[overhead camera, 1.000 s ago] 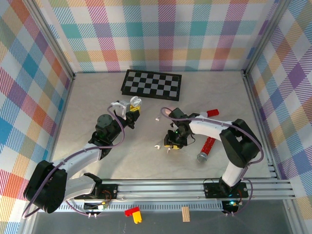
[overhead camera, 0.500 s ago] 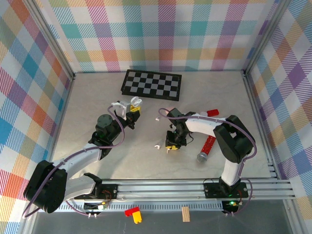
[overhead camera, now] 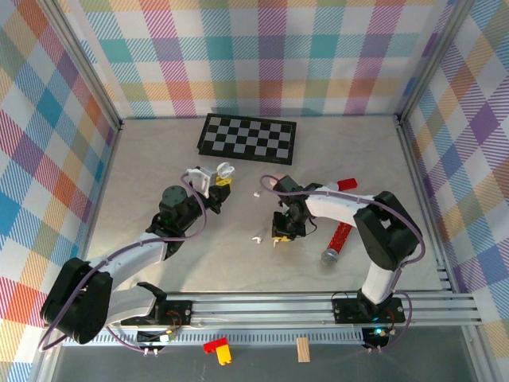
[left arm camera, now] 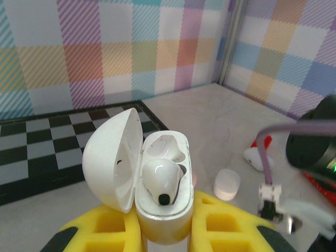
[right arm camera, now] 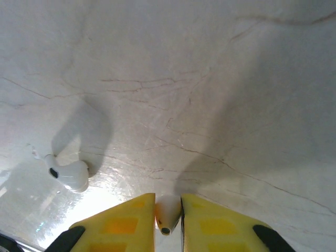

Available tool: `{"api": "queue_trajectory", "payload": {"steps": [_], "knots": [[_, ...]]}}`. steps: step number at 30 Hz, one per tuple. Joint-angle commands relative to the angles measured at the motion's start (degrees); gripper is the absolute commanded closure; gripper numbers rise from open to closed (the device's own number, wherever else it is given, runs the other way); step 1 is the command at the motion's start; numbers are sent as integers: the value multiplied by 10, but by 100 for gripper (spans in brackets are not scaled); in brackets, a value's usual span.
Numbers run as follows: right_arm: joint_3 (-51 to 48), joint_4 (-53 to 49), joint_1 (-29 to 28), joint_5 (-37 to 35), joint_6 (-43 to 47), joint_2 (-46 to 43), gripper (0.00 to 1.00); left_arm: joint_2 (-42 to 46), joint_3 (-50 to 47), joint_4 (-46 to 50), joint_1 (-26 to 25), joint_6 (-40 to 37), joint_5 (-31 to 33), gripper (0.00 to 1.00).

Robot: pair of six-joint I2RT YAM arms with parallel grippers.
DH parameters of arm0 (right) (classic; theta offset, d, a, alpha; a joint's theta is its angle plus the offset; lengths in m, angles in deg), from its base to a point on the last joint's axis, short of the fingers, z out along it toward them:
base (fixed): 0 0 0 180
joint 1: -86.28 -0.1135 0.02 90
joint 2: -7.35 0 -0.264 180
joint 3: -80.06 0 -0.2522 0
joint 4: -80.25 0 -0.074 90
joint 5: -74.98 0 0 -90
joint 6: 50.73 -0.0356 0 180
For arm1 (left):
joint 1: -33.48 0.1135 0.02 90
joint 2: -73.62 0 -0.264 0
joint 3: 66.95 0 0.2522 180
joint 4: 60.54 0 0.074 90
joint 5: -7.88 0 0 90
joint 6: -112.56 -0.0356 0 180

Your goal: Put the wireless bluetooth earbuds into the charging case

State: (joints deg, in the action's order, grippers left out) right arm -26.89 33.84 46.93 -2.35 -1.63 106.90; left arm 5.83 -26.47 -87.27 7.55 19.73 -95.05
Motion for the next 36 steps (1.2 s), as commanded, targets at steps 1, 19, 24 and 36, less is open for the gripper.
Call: {"api": "queue_trajectory", "payload": {"steps": [1, 19, 24, 36], "knots": [[-15, 43, 5, -41, 25, -55, 82, -4, 23, 21, 5, -20, -31, 100], [3, 170, 17, -70, 230, -241, 82, -32, 75, 155, -49, -138, -157, 100], [26, 184, 25, -57, 234, -250, 82, -57, 92, 162, -63, -144, -125, 100], [38, 246, 40, -6, 227, -247, 82, -99, 119, 119, -90, -112, -122, 100]]}}
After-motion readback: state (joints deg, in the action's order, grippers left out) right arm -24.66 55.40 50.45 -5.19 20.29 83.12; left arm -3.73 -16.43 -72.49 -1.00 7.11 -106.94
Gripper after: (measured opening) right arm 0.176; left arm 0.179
